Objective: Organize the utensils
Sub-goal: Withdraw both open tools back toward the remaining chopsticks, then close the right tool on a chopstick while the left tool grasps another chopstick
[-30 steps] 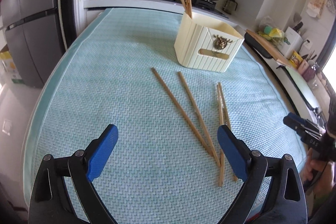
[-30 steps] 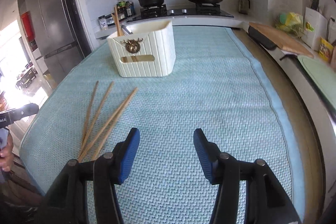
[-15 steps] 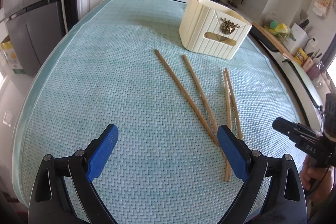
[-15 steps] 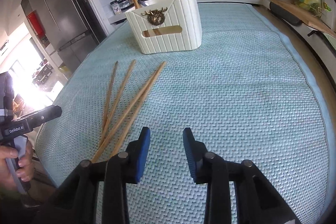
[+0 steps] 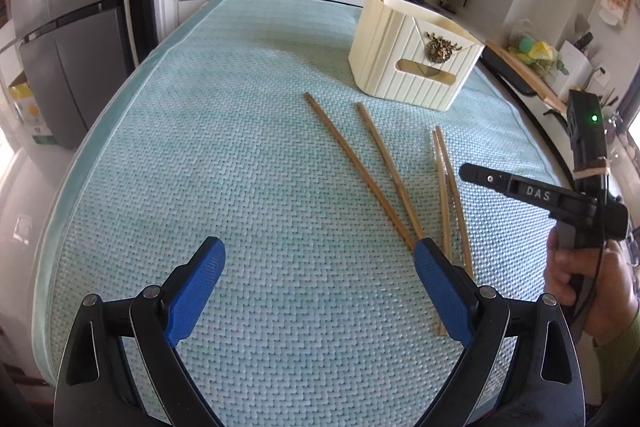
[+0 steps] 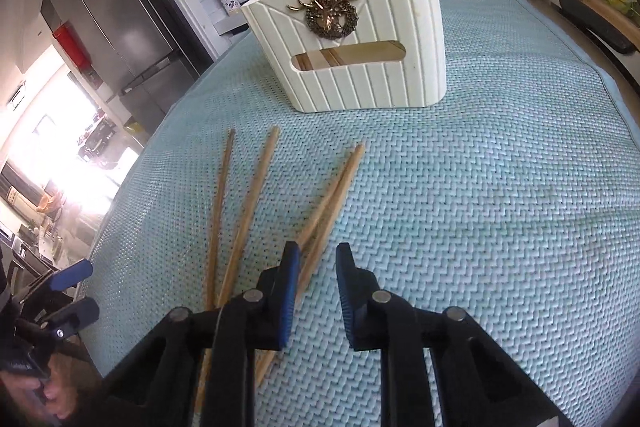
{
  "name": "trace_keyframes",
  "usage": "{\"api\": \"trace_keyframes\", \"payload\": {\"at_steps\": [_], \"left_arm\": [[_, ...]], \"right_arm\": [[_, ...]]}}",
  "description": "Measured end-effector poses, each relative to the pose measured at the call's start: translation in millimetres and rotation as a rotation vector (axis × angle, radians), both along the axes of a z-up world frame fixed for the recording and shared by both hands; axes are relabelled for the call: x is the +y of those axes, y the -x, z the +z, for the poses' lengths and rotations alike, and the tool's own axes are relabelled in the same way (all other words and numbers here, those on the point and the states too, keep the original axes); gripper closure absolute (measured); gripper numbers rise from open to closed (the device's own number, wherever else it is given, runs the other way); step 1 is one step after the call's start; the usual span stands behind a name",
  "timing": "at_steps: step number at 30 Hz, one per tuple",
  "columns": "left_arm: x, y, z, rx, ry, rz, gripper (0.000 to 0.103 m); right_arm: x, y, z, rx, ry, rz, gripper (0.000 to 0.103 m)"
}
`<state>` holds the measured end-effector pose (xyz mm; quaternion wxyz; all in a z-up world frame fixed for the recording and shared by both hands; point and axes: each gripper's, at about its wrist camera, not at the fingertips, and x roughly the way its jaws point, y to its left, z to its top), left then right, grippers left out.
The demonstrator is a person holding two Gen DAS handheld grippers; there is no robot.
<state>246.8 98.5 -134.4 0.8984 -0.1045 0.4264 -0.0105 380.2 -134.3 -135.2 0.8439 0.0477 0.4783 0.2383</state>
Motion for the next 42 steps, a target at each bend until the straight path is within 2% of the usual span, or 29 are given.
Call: {"api": "trace_keyframes", "payload": {"at_steps": [6,9,14,16,21,26,29,33,36,42], "left_arm": [[8,0,-6,0.015,0.009,0.013,0.007],[7,-2,-8,0.021,0.01,0.011,0.007],[4,-7,-11,0.033,0.013,-0.001,0.007],[5,-12,-12,0.042,0.017,-0.005,0.007],[4,-42,-14,0.052,0.034,-0.002,0.007],[2,-90,-15,0.05,0.055,0.065,0.007],[-8,-108,-26,0.083,0.036,0.096,0.007],[-29,-107,-45,0.115,-0.118,0.09,0.007],[-31,-95,-54,0.123,-0.176,0.084,0.007],[-13,-76,-56,0.143,-0.187,0.053,0.007]], "right_arm": [[19,-15,-12,0.024,0.088,0.017,0.086],[27,-18,-15,0.007,0.143,0.018,0.087],[29,-33,-18,0.025,0.128,0.015,0.09],[28,-30,-17,0.011,0.169,0.009,0.092],[2,-17,-15,0.01,0.181,-0.011,0.093],[-18,0,-16,0.002,0.187,-0.04,0.093],[-25,10,-16,-0.007,0.186,-0.052,0.093],[-32,22,-15,-0.018,0.188,-0.062,0.093],[-37,30,-16,-0.027,0.189,-0.064,0.093],[-57,41,-17,-0.024,0.175,-0.084,0.093]]}}
